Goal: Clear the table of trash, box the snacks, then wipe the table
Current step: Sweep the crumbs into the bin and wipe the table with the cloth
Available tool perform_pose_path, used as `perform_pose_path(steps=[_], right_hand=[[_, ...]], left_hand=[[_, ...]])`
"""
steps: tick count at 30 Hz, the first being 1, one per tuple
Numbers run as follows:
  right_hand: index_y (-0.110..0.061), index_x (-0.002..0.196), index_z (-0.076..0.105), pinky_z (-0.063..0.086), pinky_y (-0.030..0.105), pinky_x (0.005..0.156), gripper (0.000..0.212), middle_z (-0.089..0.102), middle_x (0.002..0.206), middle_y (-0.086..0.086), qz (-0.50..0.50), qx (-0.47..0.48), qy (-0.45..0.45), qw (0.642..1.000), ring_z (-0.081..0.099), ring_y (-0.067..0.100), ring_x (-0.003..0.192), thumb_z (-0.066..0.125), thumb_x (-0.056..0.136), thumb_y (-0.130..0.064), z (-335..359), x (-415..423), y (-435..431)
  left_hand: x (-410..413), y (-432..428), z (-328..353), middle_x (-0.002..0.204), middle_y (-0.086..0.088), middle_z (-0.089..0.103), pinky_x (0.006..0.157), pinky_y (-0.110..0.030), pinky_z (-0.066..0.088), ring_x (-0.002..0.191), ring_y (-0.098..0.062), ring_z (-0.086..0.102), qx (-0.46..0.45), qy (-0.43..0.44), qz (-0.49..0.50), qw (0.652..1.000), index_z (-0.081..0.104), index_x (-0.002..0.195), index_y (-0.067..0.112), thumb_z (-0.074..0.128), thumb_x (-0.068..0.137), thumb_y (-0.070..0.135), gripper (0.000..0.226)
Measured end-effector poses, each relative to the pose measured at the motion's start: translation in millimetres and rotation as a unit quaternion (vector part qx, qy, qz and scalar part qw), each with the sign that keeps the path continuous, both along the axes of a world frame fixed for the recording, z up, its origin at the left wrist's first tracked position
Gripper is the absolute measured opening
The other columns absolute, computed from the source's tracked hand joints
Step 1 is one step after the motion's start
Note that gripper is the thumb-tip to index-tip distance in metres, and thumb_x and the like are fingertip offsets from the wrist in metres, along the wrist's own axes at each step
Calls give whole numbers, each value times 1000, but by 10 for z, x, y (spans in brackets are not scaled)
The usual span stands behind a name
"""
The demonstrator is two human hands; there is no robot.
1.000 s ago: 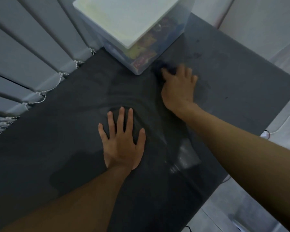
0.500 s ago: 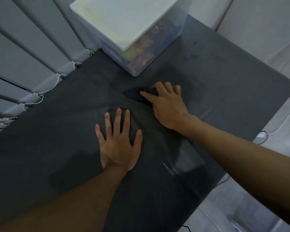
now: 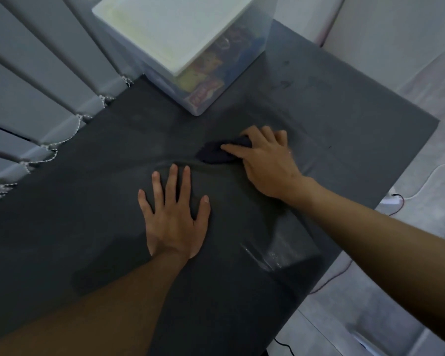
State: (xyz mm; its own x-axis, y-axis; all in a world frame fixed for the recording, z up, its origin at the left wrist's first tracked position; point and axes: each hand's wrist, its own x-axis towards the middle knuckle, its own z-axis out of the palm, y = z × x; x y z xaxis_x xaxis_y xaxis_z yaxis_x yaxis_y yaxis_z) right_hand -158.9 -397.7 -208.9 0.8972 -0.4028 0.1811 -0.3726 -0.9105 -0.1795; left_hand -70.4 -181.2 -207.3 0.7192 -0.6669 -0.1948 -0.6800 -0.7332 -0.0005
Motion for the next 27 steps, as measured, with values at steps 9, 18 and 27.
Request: perform_pose_path(steps=[9,18,27], right_hand=[[-32,130,61,30,42,79,50,53,118,10,-185,39,-29,981,47,36,99,48,86,-14,10,60,146],[-37,130,61,28,42,81,47,53,119,10,-201,18,-29,979,47,36,100,47,92,-13,-21,-132,-219],[-36,129,62,31,41,79,45,56,115,5,-20,34,-17,999,49,32,93,50,90,-16,27,-531,396]], left_hand=[[13,16,-25,169,6,-3,123,-59,1,155,-27,-9,-10,-1,-1,1000,-5,160,30,8,97,65,73],[8,19,-20,168,6,-5,123,-58,-1,155,-27,-11,-12,1,0,1000,-5,160,31,7,96,65,73],[-1,23,-40,168,8,-6,122,-58,0,154,-26,-13,-24,1,0,1000,-7,160,32,7,96,65,73]])
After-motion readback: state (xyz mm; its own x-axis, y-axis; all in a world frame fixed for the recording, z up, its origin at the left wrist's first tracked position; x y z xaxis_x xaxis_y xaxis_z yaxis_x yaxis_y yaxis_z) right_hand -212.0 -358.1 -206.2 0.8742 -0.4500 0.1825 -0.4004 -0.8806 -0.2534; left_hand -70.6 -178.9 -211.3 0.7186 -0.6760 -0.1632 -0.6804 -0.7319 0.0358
